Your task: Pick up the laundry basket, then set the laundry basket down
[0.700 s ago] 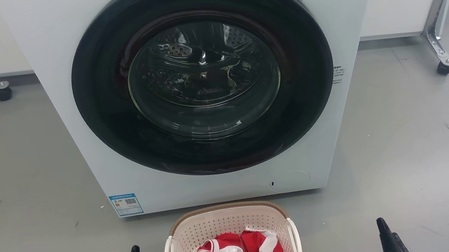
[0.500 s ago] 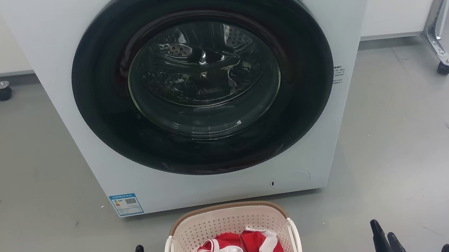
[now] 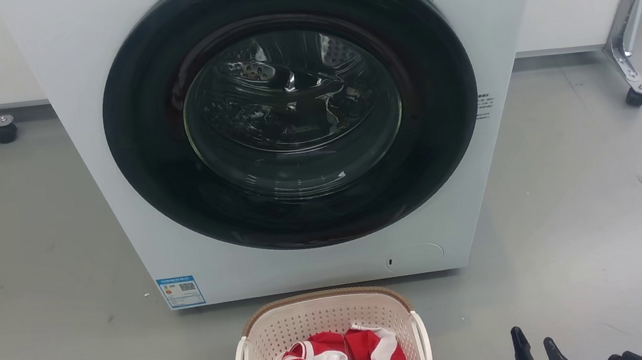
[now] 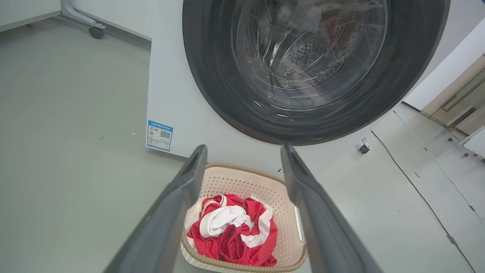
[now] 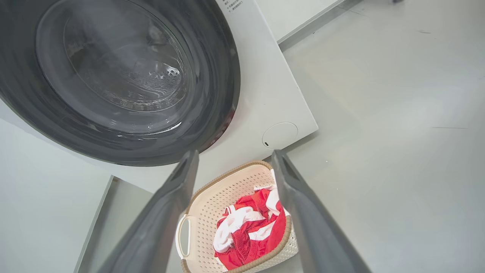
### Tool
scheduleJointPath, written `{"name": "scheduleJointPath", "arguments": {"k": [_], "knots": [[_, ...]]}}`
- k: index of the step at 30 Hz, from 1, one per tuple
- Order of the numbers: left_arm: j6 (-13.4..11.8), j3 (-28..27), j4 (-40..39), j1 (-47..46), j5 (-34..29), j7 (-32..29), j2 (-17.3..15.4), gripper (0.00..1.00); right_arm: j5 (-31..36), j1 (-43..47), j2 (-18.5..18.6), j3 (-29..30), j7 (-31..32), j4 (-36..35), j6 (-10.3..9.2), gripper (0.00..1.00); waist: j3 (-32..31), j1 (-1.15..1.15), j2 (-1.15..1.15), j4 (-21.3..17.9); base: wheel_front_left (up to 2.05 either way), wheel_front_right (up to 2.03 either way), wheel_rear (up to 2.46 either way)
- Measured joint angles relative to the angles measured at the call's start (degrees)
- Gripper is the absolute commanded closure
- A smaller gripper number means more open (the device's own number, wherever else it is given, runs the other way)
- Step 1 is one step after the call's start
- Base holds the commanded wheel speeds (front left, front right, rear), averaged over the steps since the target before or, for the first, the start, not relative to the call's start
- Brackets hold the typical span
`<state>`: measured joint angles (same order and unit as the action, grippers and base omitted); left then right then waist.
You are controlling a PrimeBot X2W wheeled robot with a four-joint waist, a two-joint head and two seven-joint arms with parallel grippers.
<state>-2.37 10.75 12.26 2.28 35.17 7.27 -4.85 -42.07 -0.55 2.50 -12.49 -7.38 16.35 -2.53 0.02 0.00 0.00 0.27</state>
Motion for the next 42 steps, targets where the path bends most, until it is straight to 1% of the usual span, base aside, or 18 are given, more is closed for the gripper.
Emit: {"name": "scheduleJointPath", "arguments": {"k": [3,11,18,25,28,33,42], "knots": [[-0.4,0.6,-0.1,0.6,-2.5,0.7,-0.1,0.00,2.6,0.0,0.0,-0.7,-0.7,0.0,-0.08,0.00,0.0,0.00,0.00,0.0,0.00,0.00,0.00],[-1.7,1.6,-0.5,1.0,-9.5,2.5,-0.1,0.00,8.7,0.1,0.1,-2.5,-2.4,0.0,-1.51,0.00,0.1,0.00,0.00,0.0,0.00,0.00,0.00],[-2.6,2.8,-0.8,1.7,-15.6,4.0,-0.1,0.00,14.1,0.3,0.1,-4.1,-3.9,0.0,-2.16,0.00,0.1,0.00,0.00,0.0,0.00,0.00,0.00],[-3.7,4.1,-1.2,2.4,-21.8,5.5,-0.1,0.00,19.2,1.2,0.2,-5.7,-5.4,-0.1,-3.28,0.00,0.1,0.00,0.00,0.0,0.00,0.00,0.00],[-3.8,4.6,-1.3,2.9,-24.0,6.0,-0.1,0.00,21.5,1.3,0.2,-6.4,-5.9,-0.2,-3.59,0.00,0.2,0.00,0.00,0.0,0.00,0.00,0.00],[-4.8,5.1,-1.4,3.0,-27.9,7.0,-0.1,0.00,25.1,1.3,0.2,-7.4,-6.9,-0.2,-4.09,0.00,0.2,0.00,0.00,0.0,0.00,0.00,0.00],[-4.7,4.7,-1.1,3.2,-27.6,7.0,0.1,0.00,25.1,1.3,0.2,-7.0,-6.9,-0.2,-4.09,0.00,0.2,0.00,0.00,-0.1,0.00,0.00,0.00]]}}
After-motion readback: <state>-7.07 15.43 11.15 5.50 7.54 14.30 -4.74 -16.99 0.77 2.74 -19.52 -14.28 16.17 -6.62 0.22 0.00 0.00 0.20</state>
